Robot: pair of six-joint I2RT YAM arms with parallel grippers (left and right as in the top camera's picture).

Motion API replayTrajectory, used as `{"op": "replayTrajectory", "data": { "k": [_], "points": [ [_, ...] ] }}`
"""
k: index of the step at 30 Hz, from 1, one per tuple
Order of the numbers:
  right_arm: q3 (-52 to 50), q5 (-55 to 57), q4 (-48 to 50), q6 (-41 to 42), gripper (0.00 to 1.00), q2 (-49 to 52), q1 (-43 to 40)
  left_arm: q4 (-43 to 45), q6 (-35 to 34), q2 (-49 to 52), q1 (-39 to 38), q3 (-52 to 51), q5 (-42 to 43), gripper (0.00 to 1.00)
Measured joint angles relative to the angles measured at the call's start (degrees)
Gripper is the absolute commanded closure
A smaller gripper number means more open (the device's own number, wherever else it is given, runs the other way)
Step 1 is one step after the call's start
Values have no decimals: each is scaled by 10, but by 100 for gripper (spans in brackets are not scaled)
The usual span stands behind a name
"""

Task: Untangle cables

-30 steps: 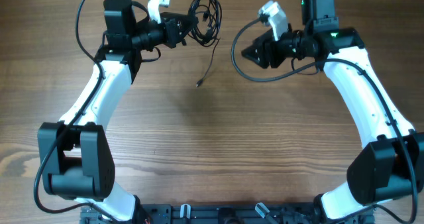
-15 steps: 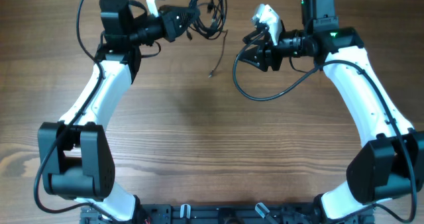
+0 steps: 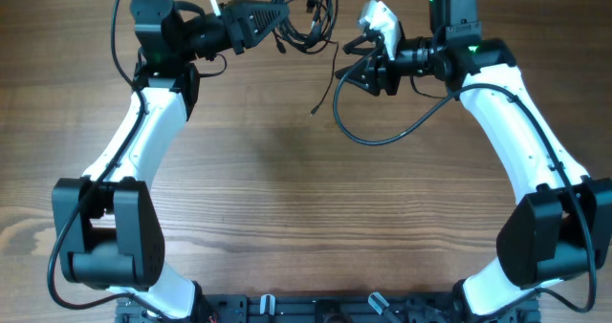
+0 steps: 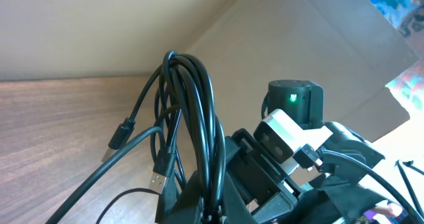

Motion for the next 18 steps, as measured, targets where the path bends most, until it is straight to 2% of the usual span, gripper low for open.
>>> {"op": "replayTrajectory", "data": {
  "k": [8, 18],
  "points": [
    [0, 0, 21, 3, 44, 1, 0, 40, -32, 0, 0, 0, 16, 96],
    [0, -9, 90, 33, 46, 34, 1, 67, -69, 0, 0, 0, 34, 96]
  ]
}}
